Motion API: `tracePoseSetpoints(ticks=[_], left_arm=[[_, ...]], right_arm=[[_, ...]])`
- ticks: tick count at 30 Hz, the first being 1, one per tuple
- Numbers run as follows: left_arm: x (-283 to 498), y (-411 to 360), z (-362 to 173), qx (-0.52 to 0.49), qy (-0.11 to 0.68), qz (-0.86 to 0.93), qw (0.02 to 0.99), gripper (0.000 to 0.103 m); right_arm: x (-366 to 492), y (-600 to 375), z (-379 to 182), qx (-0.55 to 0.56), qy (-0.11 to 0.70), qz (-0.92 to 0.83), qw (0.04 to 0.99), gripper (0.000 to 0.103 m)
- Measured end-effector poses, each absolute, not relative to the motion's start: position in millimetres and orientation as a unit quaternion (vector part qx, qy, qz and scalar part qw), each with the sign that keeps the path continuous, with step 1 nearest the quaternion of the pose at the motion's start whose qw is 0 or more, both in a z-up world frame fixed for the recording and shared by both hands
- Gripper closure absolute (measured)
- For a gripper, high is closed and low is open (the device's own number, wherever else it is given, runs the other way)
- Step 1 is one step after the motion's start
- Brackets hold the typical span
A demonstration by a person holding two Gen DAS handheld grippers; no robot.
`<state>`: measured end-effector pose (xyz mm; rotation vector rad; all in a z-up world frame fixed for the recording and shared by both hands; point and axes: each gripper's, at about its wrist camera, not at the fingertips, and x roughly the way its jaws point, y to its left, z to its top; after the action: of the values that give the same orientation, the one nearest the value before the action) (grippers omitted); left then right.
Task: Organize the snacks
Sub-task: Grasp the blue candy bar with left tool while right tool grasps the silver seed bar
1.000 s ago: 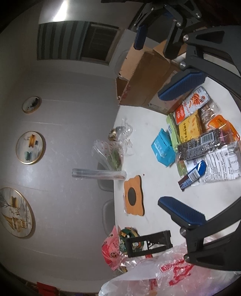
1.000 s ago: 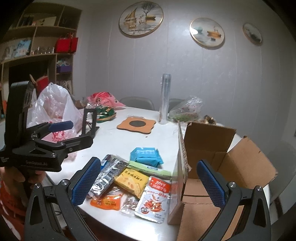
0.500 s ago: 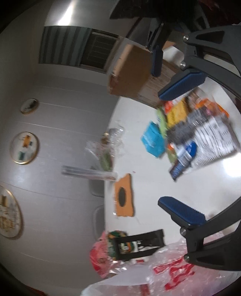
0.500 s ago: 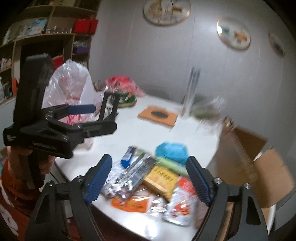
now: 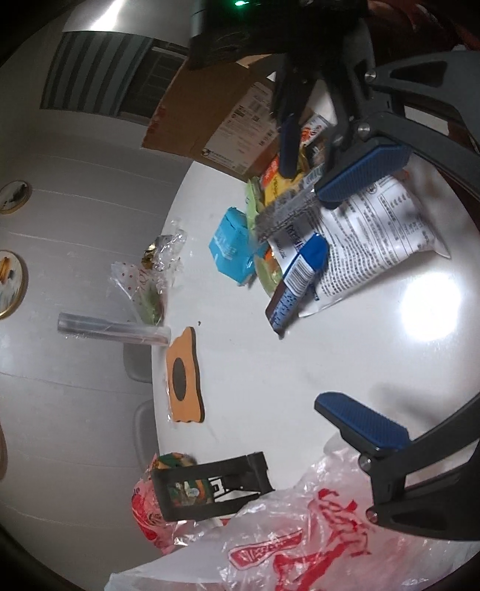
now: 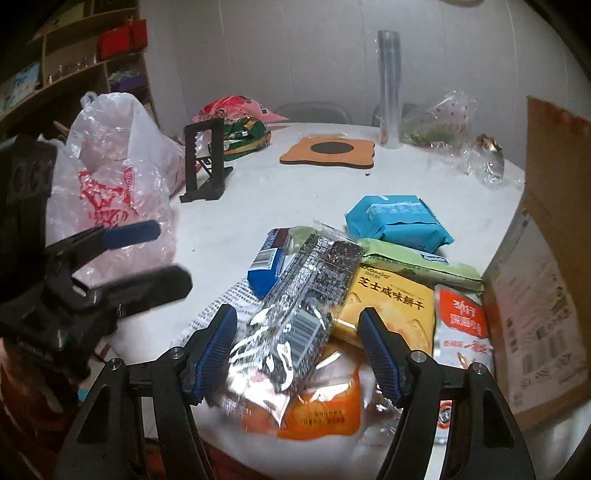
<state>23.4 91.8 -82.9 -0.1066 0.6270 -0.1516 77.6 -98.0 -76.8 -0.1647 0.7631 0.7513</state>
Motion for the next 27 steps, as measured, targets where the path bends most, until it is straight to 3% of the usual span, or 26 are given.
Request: tracePoseSetpoints(ticks=[9,20,23,25,27], left_arm=[[23,92,-90,-0.078,0.315,-0.109,0.94,0.001],[56,86,-91,-0.128,0.338,-0.13,0.923,0.001],[71,87,-94,-0.141,0.35,-0.124,0.918,0.018],[78,88,-97,-0.146,0.361,-0.119,0.913,0.036],[83,89,-102,-0.146,0.375,-0.115,0.908,0.045]], right_arm=[[93,-89,-77,-0.083,0.362,0.335,0.866,0.06],[105,-111,-77,-0.114,0.371,0.341,0.856,0.06],[109,-110,-79,-0.116,0.368,0.344,0.856,0.059],[111,-110,-80,-0.112,0.365,0.35,0.855,0.059],[113,-109,-80,-0.116,0.361,0.351,0.856,0.06]])
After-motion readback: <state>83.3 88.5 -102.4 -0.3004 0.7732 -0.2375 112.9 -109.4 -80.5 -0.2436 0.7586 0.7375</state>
